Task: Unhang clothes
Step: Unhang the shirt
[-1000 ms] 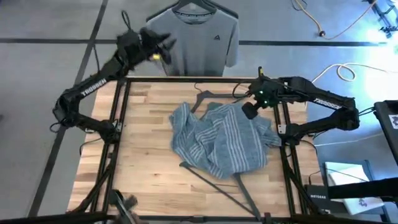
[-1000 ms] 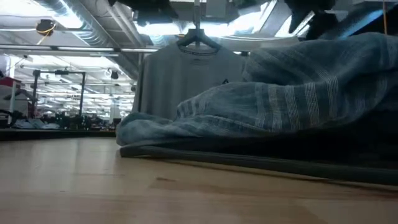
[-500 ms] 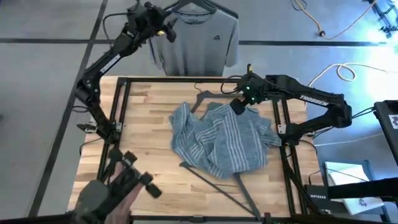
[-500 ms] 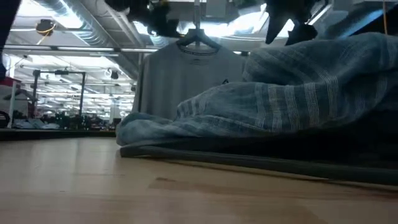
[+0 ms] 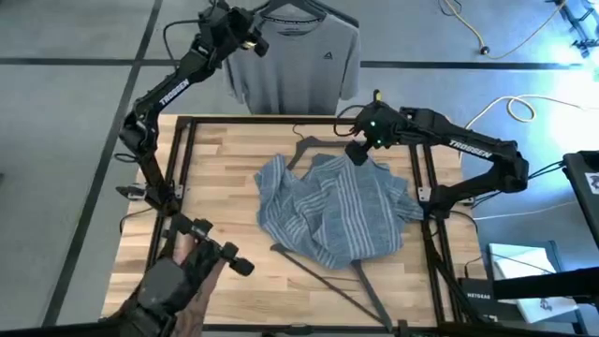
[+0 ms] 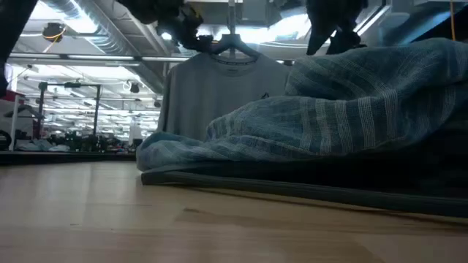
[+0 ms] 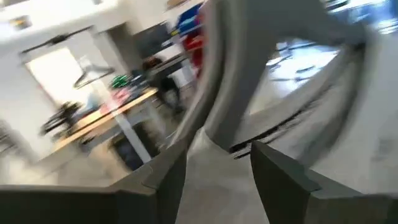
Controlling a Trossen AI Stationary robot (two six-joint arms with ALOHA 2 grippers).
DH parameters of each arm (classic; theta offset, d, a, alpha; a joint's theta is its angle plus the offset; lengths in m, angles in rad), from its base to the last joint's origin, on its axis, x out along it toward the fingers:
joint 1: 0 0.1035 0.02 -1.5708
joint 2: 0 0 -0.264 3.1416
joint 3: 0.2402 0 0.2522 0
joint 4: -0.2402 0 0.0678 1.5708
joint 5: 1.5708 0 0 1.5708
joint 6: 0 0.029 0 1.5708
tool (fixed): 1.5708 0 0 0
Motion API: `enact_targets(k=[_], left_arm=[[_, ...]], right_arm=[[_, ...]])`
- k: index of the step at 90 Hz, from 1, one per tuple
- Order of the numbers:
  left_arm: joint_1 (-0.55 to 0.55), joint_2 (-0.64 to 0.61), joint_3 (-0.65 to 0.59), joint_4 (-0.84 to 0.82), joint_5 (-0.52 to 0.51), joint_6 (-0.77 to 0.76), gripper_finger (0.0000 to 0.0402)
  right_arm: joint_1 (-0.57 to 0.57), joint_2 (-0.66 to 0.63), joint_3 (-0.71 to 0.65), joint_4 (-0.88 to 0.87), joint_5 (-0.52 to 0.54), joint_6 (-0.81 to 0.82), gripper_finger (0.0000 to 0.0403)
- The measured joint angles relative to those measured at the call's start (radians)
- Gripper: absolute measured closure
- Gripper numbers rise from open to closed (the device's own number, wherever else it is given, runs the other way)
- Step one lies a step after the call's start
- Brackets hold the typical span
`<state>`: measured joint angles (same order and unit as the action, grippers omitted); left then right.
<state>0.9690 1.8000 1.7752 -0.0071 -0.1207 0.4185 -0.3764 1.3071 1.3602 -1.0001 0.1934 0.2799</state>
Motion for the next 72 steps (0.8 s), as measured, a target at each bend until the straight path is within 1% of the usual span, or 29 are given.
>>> enact_targets(k=[9, 16, 25, 35, 39, 49, 61, 66, 72], left_arm=[[-0.001, 0.006, 0.0, -0.001, -0.009, 0.03, 0.024], [-0.004, 0.011, 0.0, 0.014, -0.009, 0.057, 0.024], [-0.006, 0.018, 0.0, 0.044, 0.009, 0.085, 0.024], [-0.005, 0.017, 0.0, 0.049, 0.017, 0.104, 0.024], [-0.001, 0.017, 0.0, 0.029, 0.039, 0.092, 0.024], [0.019, 0.017, 0.0, -0.045, 0.147, 0.061, 0.024], [0.042, 0.017, 0.0, -0.079, 0.161, 0.03, 0.024], [0.053, 0.018, 0.0, -0.086, 0.171, -0.004, 0.024], [0.069, 0.017, 0.0, -0.099, 0.207, -0.063, 0.024]], right_arm=[[-0.039, 0.0, 0.0, 0.024, -0.002, -0.029, 0.0036], [-0.068, 0.0, 0.0, 0.059, -0.002, -0.084, 0.0036], [-0.109, 0.0, 0.0, 0.106, -0.004, -0.128, 0.0036], [-0.166, 0.0, 0.0, 0.149, -0.044, -0.136, 0.0036], [-0.187, 0.0, 0.0, 0.16, -0.058, -0.135, 0.0036], [-0.227, 0.0, 0.0, 0.172, -0.073, -0.131, 0.0036], [-0.265, 0.0, 0.0, 0.169, -0.082, -0.154, 0.0036], [-0.28, 0.0, 0.0, 0.169, -0.095, -0.161, 0.0036], [-0.295, 0.0, 0.0, 0.169, -0.108, -0.17, 0.0036]])
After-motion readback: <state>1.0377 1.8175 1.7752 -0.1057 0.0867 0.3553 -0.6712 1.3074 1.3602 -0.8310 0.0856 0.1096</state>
